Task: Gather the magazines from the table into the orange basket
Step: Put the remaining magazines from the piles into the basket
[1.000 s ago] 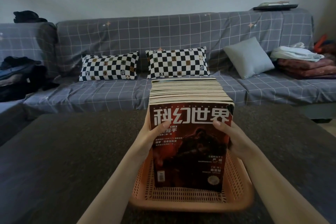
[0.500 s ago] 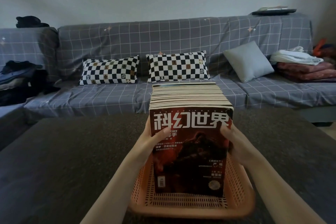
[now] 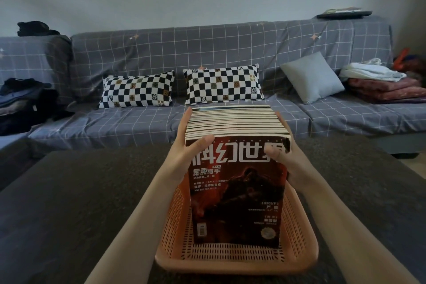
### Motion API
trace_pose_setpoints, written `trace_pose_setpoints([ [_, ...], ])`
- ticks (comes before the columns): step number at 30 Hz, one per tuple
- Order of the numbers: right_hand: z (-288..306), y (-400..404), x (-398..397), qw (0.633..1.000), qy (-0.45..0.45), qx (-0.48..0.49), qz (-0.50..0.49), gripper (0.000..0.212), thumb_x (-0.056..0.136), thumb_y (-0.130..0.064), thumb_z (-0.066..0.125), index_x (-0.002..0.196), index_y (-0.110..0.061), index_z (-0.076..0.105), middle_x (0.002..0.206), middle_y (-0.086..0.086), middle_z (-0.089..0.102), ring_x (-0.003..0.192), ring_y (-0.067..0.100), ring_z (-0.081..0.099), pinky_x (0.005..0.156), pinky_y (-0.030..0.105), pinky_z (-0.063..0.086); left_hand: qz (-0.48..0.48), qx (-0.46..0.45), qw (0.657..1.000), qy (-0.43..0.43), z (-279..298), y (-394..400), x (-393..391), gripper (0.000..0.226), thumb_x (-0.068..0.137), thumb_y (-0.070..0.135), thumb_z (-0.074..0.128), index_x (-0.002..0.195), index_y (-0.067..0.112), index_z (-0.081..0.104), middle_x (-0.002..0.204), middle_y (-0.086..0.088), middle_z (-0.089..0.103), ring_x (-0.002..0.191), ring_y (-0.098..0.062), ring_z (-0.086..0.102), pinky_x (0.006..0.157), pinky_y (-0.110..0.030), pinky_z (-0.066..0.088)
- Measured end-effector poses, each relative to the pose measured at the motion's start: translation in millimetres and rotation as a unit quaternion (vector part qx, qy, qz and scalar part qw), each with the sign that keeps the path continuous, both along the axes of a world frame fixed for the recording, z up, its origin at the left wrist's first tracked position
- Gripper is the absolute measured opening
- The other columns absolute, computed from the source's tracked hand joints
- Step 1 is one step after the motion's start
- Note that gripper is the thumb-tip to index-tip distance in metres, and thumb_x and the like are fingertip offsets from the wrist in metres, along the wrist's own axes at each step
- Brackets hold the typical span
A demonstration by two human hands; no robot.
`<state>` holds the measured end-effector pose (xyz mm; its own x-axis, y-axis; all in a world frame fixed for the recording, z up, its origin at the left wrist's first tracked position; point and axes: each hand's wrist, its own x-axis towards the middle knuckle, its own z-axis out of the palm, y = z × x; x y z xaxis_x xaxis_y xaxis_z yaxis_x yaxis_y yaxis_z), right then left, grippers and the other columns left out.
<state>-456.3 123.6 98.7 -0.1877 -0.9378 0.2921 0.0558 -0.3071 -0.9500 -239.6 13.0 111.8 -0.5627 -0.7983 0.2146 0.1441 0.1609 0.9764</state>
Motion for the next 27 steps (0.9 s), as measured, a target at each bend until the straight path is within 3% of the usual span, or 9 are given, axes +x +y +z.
trace_pose_setpoints([
  [3, -5.6, 5.6, 0.3, 1.0, -0.02, -0.007, 0.003, 0.122, 0.04, -0.04, 0.093, 0.14, -0.049, 0.024, 0.137, 0.004, 0.051, 0.121, 0.024, 0.056, 0.102, 0.055, 0.041, 0.012, -0.015, 1.0, 0.012, -4.1, 13.2, 4.7, 0.094, 0.05, 0.05, 0.087, 0.127, 0.066, 0.034, 0.141, -0.003, 0.052, 0.115, -0.024, 0.063, 0.098, -0.05, 0.05],
  [5, -8.1, 8.9, 1.0, 0.999, -0.027, -0.019, -0.001, 0.117, 0.043, -0.034, 0.092, 0.139, -0.049, 0.027, 0.142, 0.004, 0.045, 0.123, 0.026, 0.054, 0.101, 0.056, 0.041, 0.015, -0.02, 1.0, 0.012, -5.1, 21.0, 8.9, 0.088, 0.052, 0.053, 0.085, 0.121, 0.072, 0.035, 0.148, 0.0, 0.045, 0.123, -0.026, 0.057, 0.101, -0.053, 0.046],
  [8, -9.4, 11.7, 1.4, 0.999, -0.028, -0.031, 0.001, 0.102, 0.049, -0.027, 0.085, 0.133, -0.054, 0.032, 0.141, 0.004, 0.046, 0.121, 0.024, 0.055, 0.098, 0.051, 0.045, 0.034, -0.117, 0.989, -0.082, 4.8, 21.3, 17.3, 0.106, 0.043, 0.081, 0.073, 0.133, 0.068, 0.019, 0.16, 0.017, 0.008, 0.144, -0.016, 0.021, 0.112, -0.048, 0.03],
  [10, -8.5, 11.6, 1.2, 0.999, -0.018, -0.035, 0.005, 0.095, 0.05, -0.027, 0.085, 0.126, -0.059, 0.037, 0.137, 0.003, 0.051, 0.12, 0.022, 0.056, 0.096, 0.046, 0.047, 0.037, -0.199, 0.964, -0.175, 15.3, 14.6, 22.1, 0.123, 0.042, 0.092, 0.059, 0.146, 0.053, 0.007, 0.15, 0.037, -0.004, 0.139, 0.002, 0.007, 0.11, -0.038, 0.02],
  [12, -7.1, 10.2, 1.2, 0.999, -0.01, -0.034, 0.002, 0.091, 0.05, -0.029, 0.085, 0.12, -0.064, 0.039, 0.134, 0.0, 0.055, 0.119, 0.02, 0.057, 0.096, 0.044, 0.048, 0.022, -0.219, 0.951, -0.216, 22.5, 9.0, 25.4, 0.122, 0.047, 0.091, 0.057, 0.149, 0.049, 0.004, 0.146, 0.037, 0.004, 0.135, 0.002, 0.015, 0.107, -0.035, 0.024],
  [16, -5.1, 9.0, -1.3, 1.0, 0.004, -0.028, 0.006, 0.095, 0.043, -0.041, 0.091, 0.119, -0.063, 0.039, 0.126, -0.01, 0.06, 0.114, 0.014, 0.06, 0.084, 0.029, 0.055, 0.032, -0.234, 0.94, -0.245, 25.1, 6.1, 26.3, 0.108, 0.061, 0.075, 0.059, 0.15, 0.046, 0.005, 0.157, 0.014, 0.019, 0.126, -0.006, 0.029, 0.104, -0.038, 0.032],
  [20, -3.5, 8.4, -0.8, 1.0, 0.003, -0.021, 0.004, 0.098, 0.041, -0.045, 0.091, 0.121, -0.062, 0.036, 0.132, -0.002, 0.054, 0.116, 0.016, 0.059, 0.083, 0.028, 0.055, 0.038, -0.281, 0.914, -0.289, 32.0, 1.5, 26.9, 0.116, 0.058, 0.08, 0.053, 0.154, 0.034, 0.008, 0.161, 0.007, 0.016, 0.14, -0.016, 0.027, 0.112, -0.047, 0.028],
  [23, -2.3, 7.6, -1.4, 1.0, 0.004, -0.017, 0.011, 0.102, 0.041, -0.044, 0.092, 0.123, -0.06, 0.034, 0.131, -0.004, 0.054, 0.115, 0.015, 0.059, 0.081, 0.027, 0.055, 0.023, -0.287, 0.908, -0.305, 30.9, -3.7, 27.2, 0.117, 0.057, 0.08, 0.055, 0.153, 0.033, 0.008, 0.16, 0.014, 0.013, 0.137, -0.011, 0.028, 0.11, -0.04, 0.029],
  [27, -1.0, 3.6, -4.4, 1.0, 0.006, -0.005, 0.013, 0.102, 0.041, -0.041, 0.092, 0.123, -0.059, 0.035, 0.125, -0.009, 0.059, 0.113, 0.011, 0.061, 0.079, 0.024, 0.055, -0.03, -0.21, 0.955, -0.206, 24.7, -9.7, 25.8, 0.116, 0.056, 0.069, 0.071, 0.151, 0.035, 0.015, 0.138, 0.038, 0.019, 0.116, 0.012, 0.044, 0.089, -0.013, 0.045],
])
